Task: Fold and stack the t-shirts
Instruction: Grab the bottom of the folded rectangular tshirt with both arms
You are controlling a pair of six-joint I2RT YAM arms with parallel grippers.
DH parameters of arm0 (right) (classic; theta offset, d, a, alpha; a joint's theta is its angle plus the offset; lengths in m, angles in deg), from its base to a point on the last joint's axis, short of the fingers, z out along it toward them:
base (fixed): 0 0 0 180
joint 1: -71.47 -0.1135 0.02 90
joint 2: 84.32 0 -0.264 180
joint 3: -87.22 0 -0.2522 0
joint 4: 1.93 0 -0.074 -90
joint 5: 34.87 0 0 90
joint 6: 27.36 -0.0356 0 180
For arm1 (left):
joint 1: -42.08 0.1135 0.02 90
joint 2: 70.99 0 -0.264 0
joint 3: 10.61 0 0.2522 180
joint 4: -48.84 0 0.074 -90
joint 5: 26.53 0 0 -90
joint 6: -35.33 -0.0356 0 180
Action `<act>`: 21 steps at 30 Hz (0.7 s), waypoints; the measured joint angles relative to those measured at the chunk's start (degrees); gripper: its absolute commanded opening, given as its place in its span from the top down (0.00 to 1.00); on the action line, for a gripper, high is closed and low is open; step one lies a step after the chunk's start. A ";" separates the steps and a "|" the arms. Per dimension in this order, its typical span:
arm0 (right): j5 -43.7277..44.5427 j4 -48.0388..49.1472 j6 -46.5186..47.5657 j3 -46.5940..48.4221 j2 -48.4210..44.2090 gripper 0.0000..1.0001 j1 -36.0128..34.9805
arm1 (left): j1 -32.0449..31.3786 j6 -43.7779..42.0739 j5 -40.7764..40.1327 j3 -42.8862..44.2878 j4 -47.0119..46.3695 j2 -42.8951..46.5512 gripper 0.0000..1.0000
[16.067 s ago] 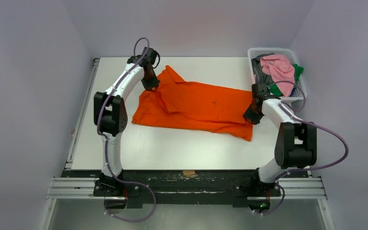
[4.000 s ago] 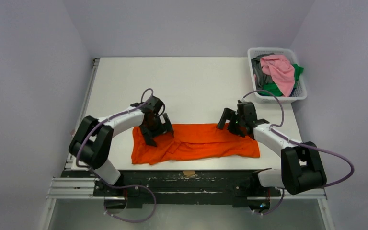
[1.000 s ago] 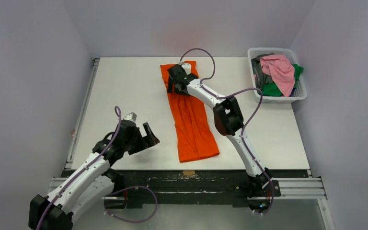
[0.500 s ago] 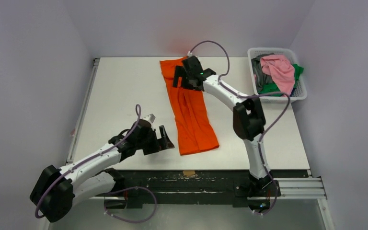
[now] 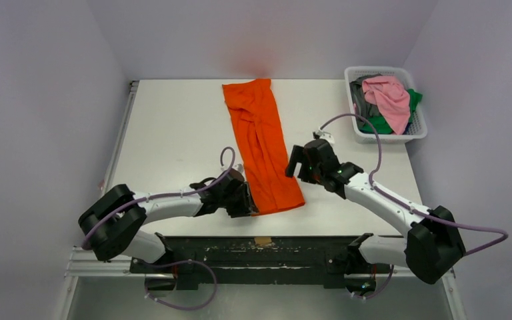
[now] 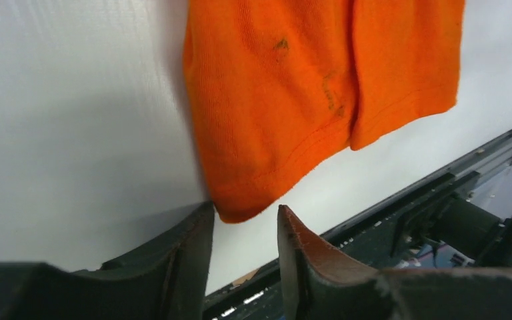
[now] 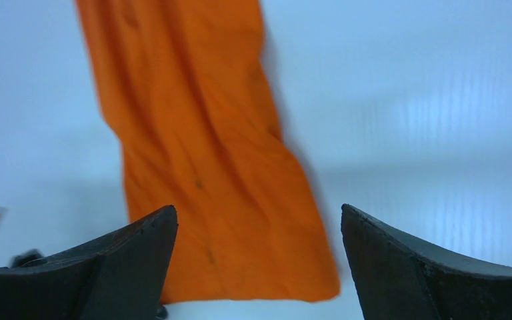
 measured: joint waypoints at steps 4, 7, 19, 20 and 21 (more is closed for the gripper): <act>-0.04 -4.42 -2.60 -8.17 -1.70 0.14 -0.02 | -2.45 1.33 -1.51 2.14 0.31 -3.43 0.78; -0.57 -4.52 -3.50 -11.06 -5.11 0.20 -0.02 | -3.63 2.40 -3.32 3.50 1.53 -4.70 0.87; -6.71 -1.66 -3.41 -19.37 -5.22 0.59 -0.02 | -4.90 4.31 -7.54 6.51 7.48 -5.81 1.00; -6.78 -0.92 -3.21 -19.43 -4.98 0.68 -0.02 | -5.11 4.42 -7.87 6.38 7.85 -5.51 1.00; -7.10 -0.28 -3.15 -19.56 -4.50 0.78 -0.02 | -5.31 4.42 -8.22 6.25 8.17 -5.16 1.00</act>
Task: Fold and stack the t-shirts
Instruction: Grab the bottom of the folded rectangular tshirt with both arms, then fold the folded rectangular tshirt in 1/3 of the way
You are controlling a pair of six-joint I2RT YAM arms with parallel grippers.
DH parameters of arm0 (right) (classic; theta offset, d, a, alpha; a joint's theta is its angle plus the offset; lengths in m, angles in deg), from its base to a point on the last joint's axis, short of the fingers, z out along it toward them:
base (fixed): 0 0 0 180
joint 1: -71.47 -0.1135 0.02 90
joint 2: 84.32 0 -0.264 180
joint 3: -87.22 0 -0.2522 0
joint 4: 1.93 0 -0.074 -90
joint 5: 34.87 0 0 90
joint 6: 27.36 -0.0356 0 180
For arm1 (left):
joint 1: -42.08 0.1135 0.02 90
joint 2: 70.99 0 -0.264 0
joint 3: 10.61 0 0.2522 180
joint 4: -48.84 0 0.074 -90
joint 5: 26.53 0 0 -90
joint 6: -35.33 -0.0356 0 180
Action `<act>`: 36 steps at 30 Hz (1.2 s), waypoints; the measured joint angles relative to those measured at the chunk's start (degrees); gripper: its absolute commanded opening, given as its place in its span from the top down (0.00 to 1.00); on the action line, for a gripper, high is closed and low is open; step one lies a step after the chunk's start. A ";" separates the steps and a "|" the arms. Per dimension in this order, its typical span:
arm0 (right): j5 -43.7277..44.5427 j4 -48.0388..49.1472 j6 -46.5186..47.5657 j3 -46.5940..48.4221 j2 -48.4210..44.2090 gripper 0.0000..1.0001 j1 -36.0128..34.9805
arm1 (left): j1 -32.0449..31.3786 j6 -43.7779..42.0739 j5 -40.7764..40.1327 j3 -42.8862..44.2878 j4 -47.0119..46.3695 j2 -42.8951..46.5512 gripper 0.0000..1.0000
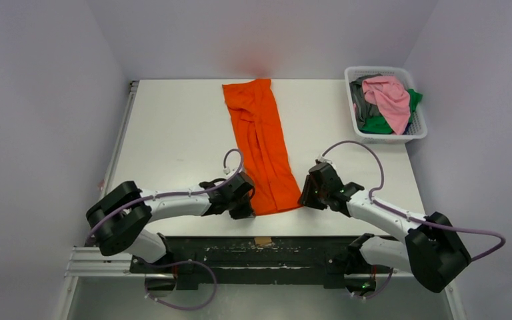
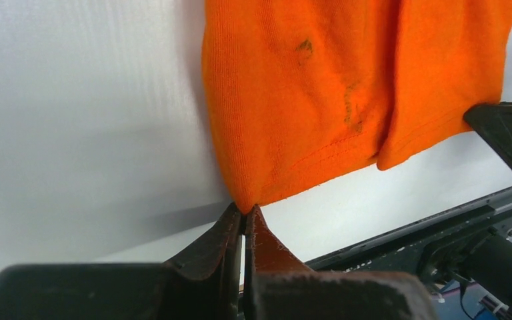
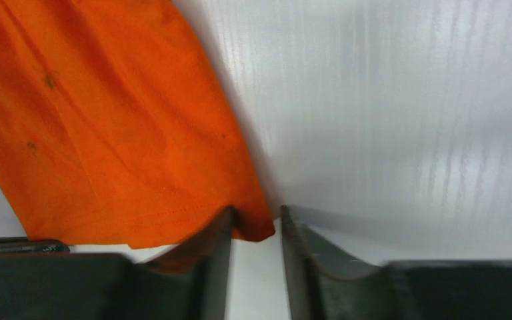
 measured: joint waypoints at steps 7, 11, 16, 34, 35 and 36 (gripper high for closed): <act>-6.32 3.98 -0.09 -2.60 0.13 1.00 0.00 | -2.19 0.11 -2.14 -1.14 4.20 3.10 1.00; -11.50 1.88 -1.77 -6.62 -6.60 1.00 -1.36 | -5.29 1.11 -3.61 -2.97 9.70 7.72 1.00; -14.69 -5.38 -5.07 -9.31 -19.58 1.00 -6.78 | -10.73 2.45 -5.14 -4.20 17.62 14.99 1.00; -11.21 -7.10 -3.85 5.81 -8.04 1.00 -10.88 | 0.96 -5.33 -3.56 -1.38 18.53 21.86 1.00; -10.12 -7.13 -3.30 8.02 -6.47 1.00 -10.60 | 2.21 -6.69 -3.69 1.01 19.37 20.57 1.00; -9.16 -6.99 -2.67 10.19 -4.87 1.00 -10.08 | 3.06 -7.61 -3.91 3.19 19.93 19.54 1.00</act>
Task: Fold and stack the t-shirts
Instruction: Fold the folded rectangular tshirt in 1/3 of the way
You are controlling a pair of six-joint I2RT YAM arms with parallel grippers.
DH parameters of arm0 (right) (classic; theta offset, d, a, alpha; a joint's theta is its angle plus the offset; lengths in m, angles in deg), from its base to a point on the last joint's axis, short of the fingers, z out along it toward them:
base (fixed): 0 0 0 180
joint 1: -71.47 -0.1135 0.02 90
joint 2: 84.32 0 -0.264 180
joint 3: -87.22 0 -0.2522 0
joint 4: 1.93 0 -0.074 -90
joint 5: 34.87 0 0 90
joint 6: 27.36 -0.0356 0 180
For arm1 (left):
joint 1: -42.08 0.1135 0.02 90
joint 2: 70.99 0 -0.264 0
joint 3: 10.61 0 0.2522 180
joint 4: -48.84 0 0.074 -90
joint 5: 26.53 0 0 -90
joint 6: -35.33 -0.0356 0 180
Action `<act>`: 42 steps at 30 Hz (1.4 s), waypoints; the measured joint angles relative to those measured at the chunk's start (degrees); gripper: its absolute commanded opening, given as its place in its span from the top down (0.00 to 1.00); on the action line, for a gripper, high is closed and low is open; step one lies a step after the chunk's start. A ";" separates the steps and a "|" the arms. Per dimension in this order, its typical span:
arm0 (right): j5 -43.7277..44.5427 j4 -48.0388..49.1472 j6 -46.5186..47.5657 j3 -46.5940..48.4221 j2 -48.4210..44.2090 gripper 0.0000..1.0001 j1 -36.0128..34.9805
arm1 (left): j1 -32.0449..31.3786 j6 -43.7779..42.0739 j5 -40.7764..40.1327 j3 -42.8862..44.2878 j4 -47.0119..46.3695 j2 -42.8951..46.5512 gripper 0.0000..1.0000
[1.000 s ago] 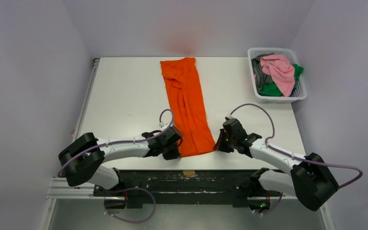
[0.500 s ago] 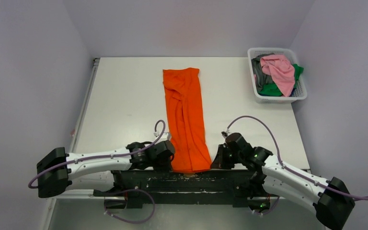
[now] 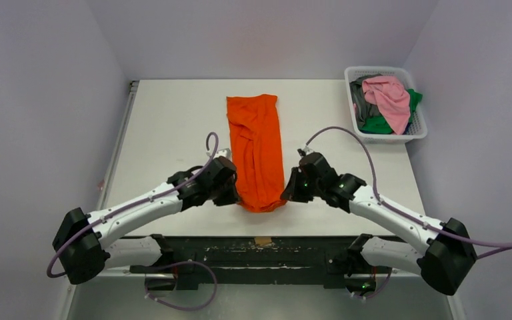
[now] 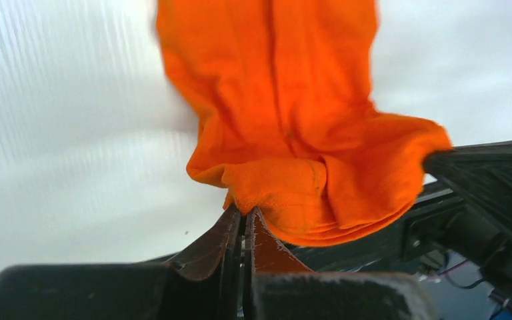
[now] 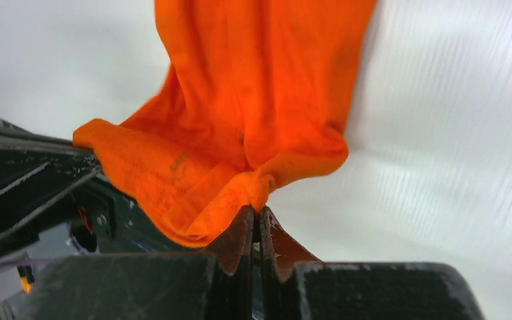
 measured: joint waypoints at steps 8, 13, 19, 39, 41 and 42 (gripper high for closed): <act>1.84 4.35 4.76 13.11 13.68 1.00 9.88 | 12.31 -8.11 0.85 14.88 0.68 -9.77 1.00; 1.77 5.70 8.04 22.01 24.06 1.00 14.23 | 17.22 -11.23 2.86 23.17 0.98 -21.68 1.00; 0.57 7.43 10.95 31.26 35.30 1.00 17.46 | 24.11 -13.40 4.83 31.19 1.92 -31.04 1.00; -6.62 9.68 16.28 51.12 58.07 0.31 24.46 | 31.65 -18.78 11.93 51.12 5.29 -50.88 0.03; -6.67 9.62 17.09 51.60 57.81 0.27 24.68 | 32.20 -18.97 12.37 51.21 4.76 -50.05 0.00; -6.62 10.05 17.40 50.88 57.07 0.27 24.72 | 32.39 -19.06 12.70 50.27 4.09 -49.20 0.00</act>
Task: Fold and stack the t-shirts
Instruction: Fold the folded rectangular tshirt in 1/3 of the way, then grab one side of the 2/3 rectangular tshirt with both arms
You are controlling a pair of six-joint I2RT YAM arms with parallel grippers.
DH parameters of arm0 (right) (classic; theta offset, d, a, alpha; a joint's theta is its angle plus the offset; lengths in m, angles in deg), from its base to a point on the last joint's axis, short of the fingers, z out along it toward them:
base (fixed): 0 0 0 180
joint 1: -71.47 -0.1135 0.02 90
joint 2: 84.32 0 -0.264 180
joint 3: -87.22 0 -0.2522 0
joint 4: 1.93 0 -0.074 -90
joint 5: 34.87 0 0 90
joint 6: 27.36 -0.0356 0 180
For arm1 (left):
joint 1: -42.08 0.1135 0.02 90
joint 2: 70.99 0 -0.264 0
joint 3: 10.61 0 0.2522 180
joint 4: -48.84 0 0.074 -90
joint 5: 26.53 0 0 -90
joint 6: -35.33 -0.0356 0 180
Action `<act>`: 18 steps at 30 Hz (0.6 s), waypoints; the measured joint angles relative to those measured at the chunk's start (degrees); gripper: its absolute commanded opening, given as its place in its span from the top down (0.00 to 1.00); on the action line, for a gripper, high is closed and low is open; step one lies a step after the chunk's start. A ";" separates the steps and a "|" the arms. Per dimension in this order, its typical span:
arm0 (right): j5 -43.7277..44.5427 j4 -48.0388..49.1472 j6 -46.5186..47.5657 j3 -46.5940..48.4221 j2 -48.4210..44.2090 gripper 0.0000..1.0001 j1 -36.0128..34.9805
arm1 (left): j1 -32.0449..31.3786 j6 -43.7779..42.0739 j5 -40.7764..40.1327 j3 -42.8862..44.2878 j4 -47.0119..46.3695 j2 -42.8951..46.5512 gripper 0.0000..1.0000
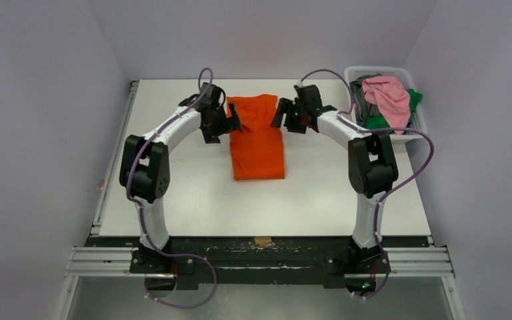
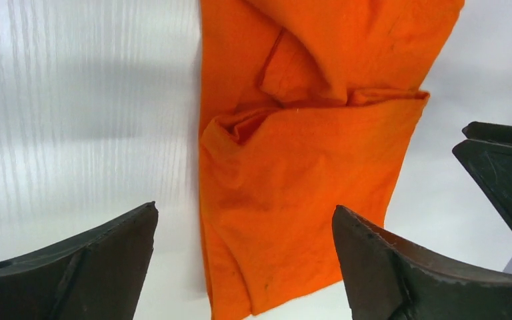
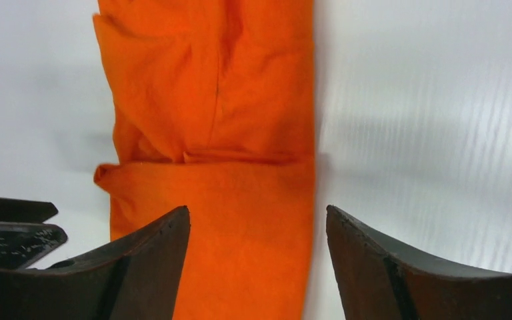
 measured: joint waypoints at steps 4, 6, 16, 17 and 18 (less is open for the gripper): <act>0.28 1.60 0.37 -9.25 -7.28 0.27 0.07 | 0.17 -0.22 1.38 -9.51 -2.67 7.85 0.00; 0.00 2.78 0.07 -15.91 -12.09 0.31 0.04 | -0.37 -0.35 2.03 -15.76 -4.57 12.81 0.06; -8.02 9.88 -2.32 -41.88 -24.00 0.54 -0.48 | -6.56 0.22 8.92 -41.48 -14.93 23.98 0.50; -9.03 10.97 -2.49 -42.73 -24.28 0.55 -0.50 | -6.58 0.22 9.40 -41.92 -15.54 23.61 0.53; -9.46 11.87 -2.62 -43.39 -24.50 0.55 -0.50 | -6.58 0.11 9.64 -42.01 -16.13 23.17 0.55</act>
